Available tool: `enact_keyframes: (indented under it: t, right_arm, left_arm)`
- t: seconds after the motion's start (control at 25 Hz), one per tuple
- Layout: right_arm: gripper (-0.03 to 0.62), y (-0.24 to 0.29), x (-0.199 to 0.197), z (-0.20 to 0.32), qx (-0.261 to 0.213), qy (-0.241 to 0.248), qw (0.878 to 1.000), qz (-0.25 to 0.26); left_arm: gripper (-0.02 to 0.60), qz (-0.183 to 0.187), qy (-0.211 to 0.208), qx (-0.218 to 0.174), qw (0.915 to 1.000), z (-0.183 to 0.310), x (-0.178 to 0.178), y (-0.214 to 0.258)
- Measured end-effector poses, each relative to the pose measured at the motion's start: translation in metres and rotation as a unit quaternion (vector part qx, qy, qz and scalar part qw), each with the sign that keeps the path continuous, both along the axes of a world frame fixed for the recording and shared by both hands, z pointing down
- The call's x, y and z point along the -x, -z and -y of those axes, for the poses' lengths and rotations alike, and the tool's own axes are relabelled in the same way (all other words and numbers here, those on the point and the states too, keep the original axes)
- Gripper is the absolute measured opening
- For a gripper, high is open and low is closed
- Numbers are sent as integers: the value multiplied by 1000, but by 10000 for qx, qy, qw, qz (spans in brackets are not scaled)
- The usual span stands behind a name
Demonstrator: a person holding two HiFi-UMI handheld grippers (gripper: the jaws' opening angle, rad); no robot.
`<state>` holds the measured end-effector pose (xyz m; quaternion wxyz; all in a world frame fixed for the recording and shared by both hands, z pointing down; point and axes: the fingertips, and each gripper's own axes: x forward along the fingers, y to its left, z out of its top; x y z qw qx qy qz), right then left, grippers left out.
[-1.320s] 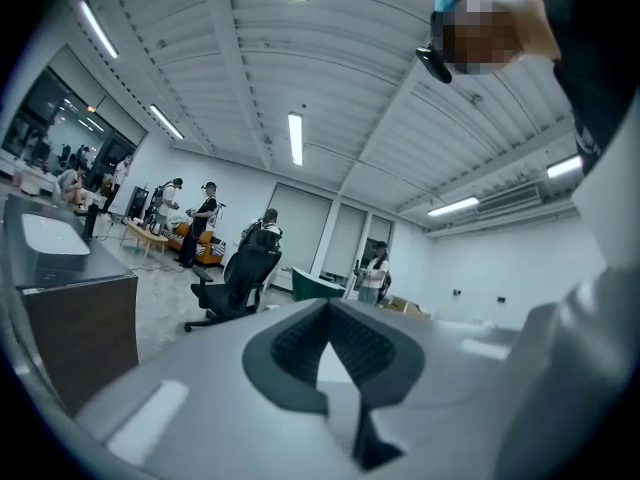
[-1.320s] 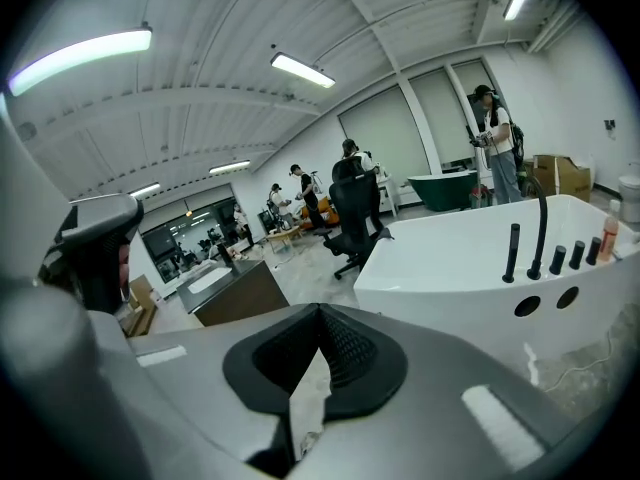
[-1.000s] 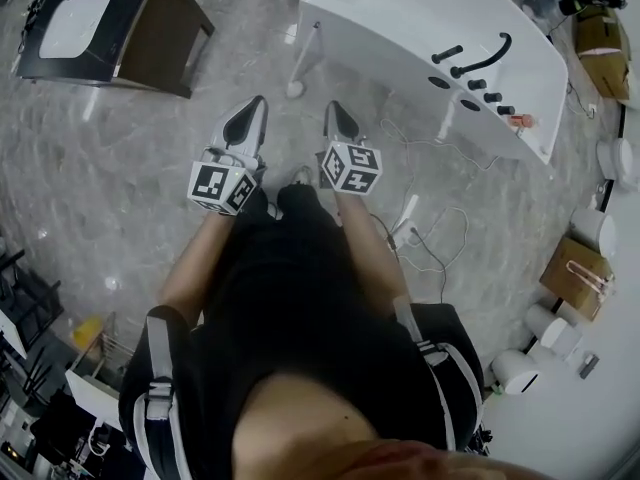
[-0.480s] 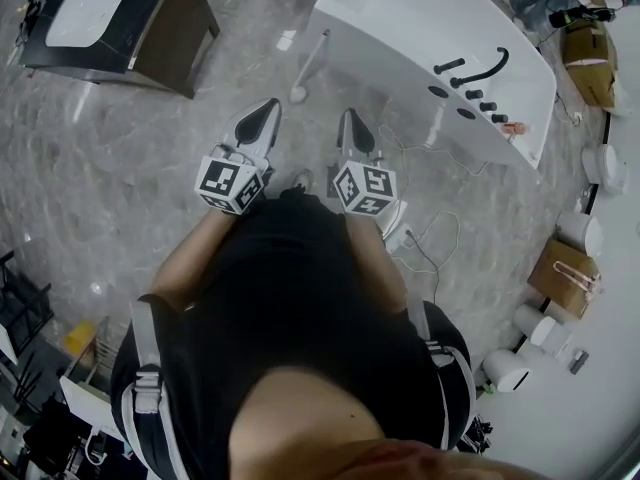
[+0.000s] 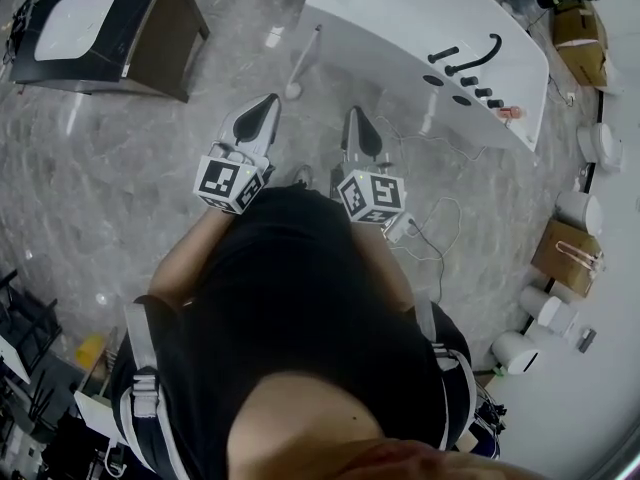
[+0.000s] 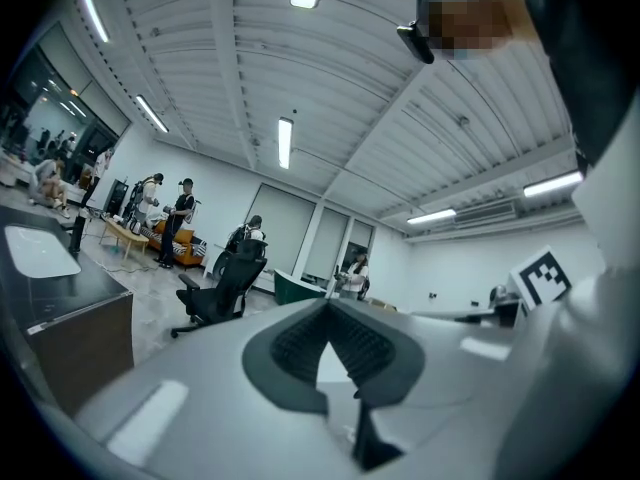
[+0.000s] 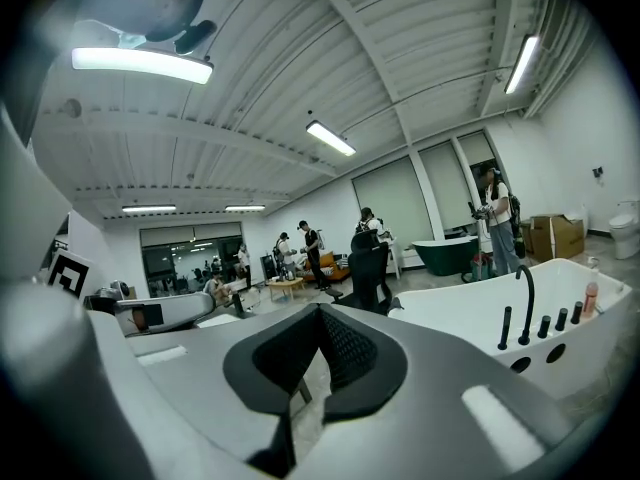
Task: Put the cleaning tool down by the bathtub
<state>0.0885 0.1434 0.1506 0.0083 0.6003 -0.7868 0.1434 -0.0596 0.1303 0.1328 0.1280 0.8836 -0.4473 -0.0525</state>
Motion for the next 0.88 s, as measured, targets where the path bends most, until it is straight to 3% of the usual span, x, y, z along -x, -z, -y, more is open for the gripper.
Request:
enact_keyframes:
  t: [0.88]
  right_arm:
    - [-1,1,17,-10,-167,172,9997,89]
  left_arm:
    - [8,183,8,129,9997,-14,1,-15]
